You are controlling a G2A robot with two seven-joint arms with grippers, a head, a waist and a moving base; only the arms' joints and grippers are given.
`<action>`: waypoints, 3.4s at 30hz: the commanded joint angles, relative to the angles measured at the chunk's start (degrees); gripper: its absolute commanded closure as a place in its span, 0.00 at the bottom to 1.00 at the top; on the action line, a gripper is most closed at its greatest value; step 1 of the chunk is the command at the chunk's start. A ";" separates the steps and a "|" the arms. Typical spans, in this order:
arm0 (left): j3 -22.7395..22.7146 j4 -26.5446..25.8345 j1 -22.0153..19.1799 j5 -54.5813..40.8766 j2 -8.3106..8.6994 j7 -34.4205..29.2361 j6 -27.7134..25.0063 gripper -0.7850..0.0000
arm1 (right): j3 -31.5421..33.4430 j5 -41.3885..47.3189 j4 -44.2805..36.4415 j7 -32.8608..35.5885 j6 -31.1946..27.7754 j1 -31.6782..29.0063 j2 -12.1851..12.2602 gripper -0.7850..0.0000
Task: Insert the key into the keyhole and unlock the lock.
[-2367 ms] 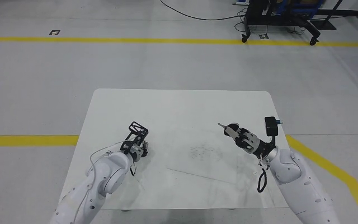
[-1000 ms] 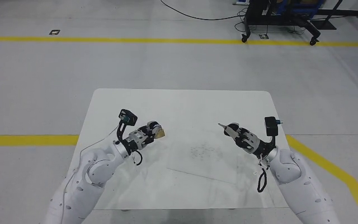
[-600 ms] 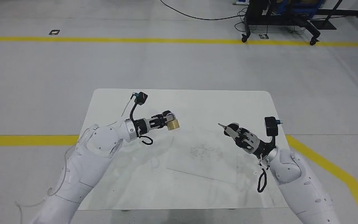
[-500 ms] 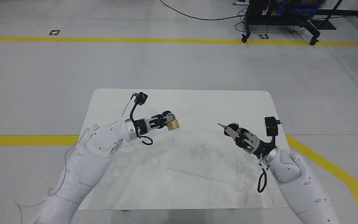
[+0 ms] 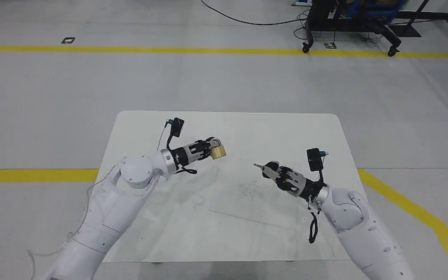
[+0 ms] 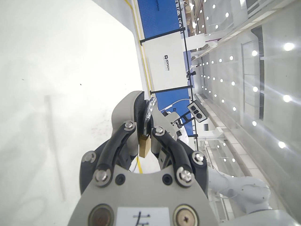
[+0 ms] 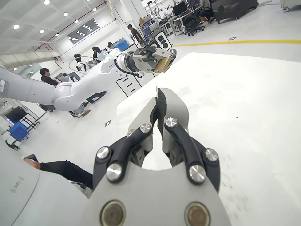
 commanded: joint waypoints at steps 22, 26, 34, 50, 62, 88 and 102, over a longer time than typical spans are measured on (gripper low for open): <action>1.34 1.14 -3.97 -1.13 -2.45 10.30 -0.96 1.00 | -6.01 20.20 -5.81 6.22 16.95 -0.94 -0.71 1.00; 0.45 0.77 -3.34 -0.74 -2.64 12.65 -2.66 1.00 | -7.81 31.60 -9.02 4.16 31.28 -2.08 -1.48 1.00; -0.09 0.98 -2.44 -2.04 -2.81 13.80 -2.31 1.00 | -8.42 33.54 -11.15 5.01 36.90 -3.04 -1.57 1.00; 3.85 4.15 -4.76 -2.95 -4.91 13.89 3.16 1.00 | -18.79 34.18 -10.68 -18.74 31.92 -1.61 -5.80 1.00; 3.67 5.34 -4.75 -0.93 -5.77 14.97 2.84 1.00 | -23.52 28.53 -7.43 -35.84 31.79 0.95 -9.55 1.00; 2.02 5.45 -3.75 0.08 -6.75 10.59 2.89 1.00 | -23.14 25.75 -4.09 -34.87 35.57 2.48 -13.00 1.00; 1.67 5.39 -3.55 1.25 -7.22 9.06 2.60 1.00 | -21.90 24.17 -3.03 -34.81 35.77 2.23 -14.28 1.00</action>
